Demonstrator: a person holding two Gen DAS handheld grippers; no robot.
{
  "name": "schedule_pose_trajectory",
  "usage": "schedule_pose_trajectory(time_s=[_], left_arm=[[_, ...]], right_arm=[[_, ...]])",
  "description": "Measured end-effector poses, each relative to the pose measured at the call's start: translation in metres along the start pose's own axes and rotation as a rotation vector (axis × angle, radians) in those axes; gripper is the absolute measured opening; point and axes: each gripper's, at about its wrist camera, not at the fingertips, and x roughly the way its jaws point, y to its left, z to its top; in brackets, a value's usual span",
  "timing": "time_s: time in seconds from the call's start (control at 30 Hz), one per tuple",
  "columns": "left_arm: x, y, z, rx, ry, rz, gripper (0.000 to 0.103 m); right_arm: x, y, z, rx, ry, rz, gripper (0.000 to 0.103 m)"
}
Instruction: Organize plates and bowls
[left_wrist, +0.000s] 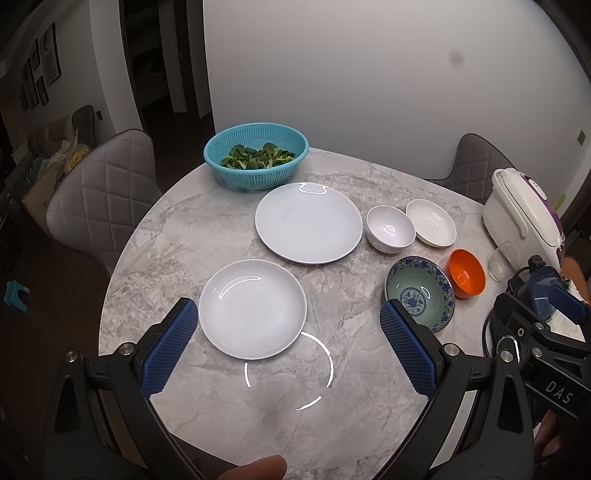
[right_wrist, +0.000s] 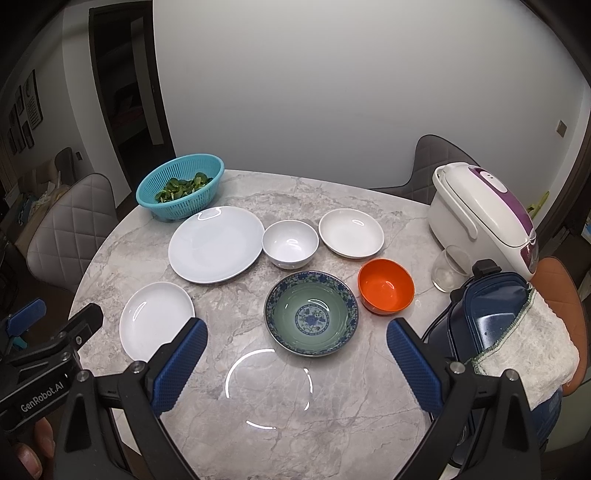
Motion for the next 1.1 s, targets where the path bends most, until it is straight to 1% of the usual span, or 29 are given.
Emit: schedule_pose_trajectory(time_s=[0.07,0.17,0.2,0.27,0.3,0.33,0.4,0.43,0.47,0.5,0.53,0.57,0.6,0.63,0.67,0.7,0.73,0.77,0.8,0.83,0.9,0.93,0.97,1.0,1.03,1.07,1.1], left_arm=[[0.006,0.000,-0.007,-0.004,0.014,0.001,0.100],[0.024,0.001,-0.018,-0.002,0.040,0.012,0.100],[0.028,0.005,-0.025,-0.009,0.051,-0.003,0.100],[0.036,0.016,-0.031,-0.044,0.060,-0.056,0.100],[0.039,0.024,-0.039,-0.075,0.064,-0.082,0.100],[0.048,0.031,-0.039,-0.091,0.085,-0.096,0.100],[0.064,0.050,-0.044,-0.121,0.143,-0.163,0.101],[0.073,0.061,-0.044,-0.135,0.162,-0.189,0.103],[0.082,0.068,-0.042,-0.130,0.166,-0.180,0.103],[0.088,0.075,-0.042,-0.102,0.145,-0.145,0.103],[0.091,0.082,-0.037,-0.073,0.100,-0.119,0.103],[0.098,0.089,-0.032,-0.044,0.085,-0.106,0.103],[0.109,0.094,-0.026,-0.011,0.129,-0.101,0.103],[0.126,0.102,-0.015,0.008,0.206,-0.105,0.103],[0.146,0.114,-0.002,-0.012,0.287,-0.120,0.102],[0.163,0.129,0.009,-0.055,0.324,-0.146,0.101],[0.179,0.143,0.025,-0.090,0.327,-0.185,0.101],[0.194,0.154,0.041,-0.090,0.319,-0.217,0.101],[0.210,0.160,0.056,-0.058,0.323,-0.221,0.101],[0.227,0.163,0.071,-0.018,0.336,-0.224,0.101],[0.259,0.164,0.100,0.057,0.342,-0.277,0.101],[0.277,0.159,0.114,0.102,0.343,-0.291,0.101],[0.292,0.155,0.123,0.154,0.344,-0.311,0.101],[0.309,0.151,0.132,0.203,0.351,-0.335,0.101],[0.324,0.147,0.137,0.250,0.365,-0.350,0.100],[0.338,0.144,0.140,0.285,0.383,-0.357,0.096],[0.352,0.142,0.144,0.308,0.402,-0.367,0.090]], right_arm=[[0.002,0.003,-0.003,-0.001,0.002,0.006,0.100],[0.012,-0.007,-0.003,-0.001,0.006,0.030,0.100],[0.016,-0.010,-0.003,0.001,0.007,0.051,0.100],[0.025,-0.015,-0.007,0.007,0.012,0.105,0.100],[0.030,-0.019,-0.009,0.014,0.015,0.144,0.100],[0.035,-0.024,-0.009,0.027,0.021,0.194,0.100],[0.049,-0.031,-0.010,0.076,0.041,0.289,0.100],[0.056,-0.035,-0.011,0.111,0.057,0.336,0.100],[0.062,-0.038,-0.011,0.146,0.068,0.383,0.099],[0.067,-0.040,-0.010,0.182,0.076,0.429,0.099],[0.071,-0.041,-0.009,0.215,0.073,0.469,0.097],[0.075,-0.041,-0.006,0.240,0.063,0.501,0.097],[0.078,-0.041,-0.004,0.261,0.051,0.529,0.097],[0.082,-0.039,-0.001,0.285,0.037,0.561,0.097],[0.087,-0.038,0.003,0.314,0.031,0.591,0.097],[0.094,-0.035,0.006,0.349,0.032,0.624,0.097],[0.102,-0.031,0.009,0.394,0.039,0.665,0.097],[0.112,-0.027,0.012,0.443,0.049,0.710,0.097],[0.120,-0.022,0.016,0.488,0.056,0.739,0.096],[0.128,-0.016,0.019,0.529,0.058,0.751,0.091],[0.146,-0.001,0.026,0.592,0.065,0.765,0.087],[0.156,0.007,0.029,0.619,0.069,0.762,0.082],[0.168,0.013,0.033,0.646,0.083,0.747,0.077],[0.180,0.019,0.035,0.668,0.101,0.727,0.075],[0.192,0.024,0.037,0.688,0.115,0.701,0.071],[0.205,0.027,0.039,0.710,0.135,0.675,0.068],[0.219,0.029,0.039,0.737,0.156,0.657,0.066]])
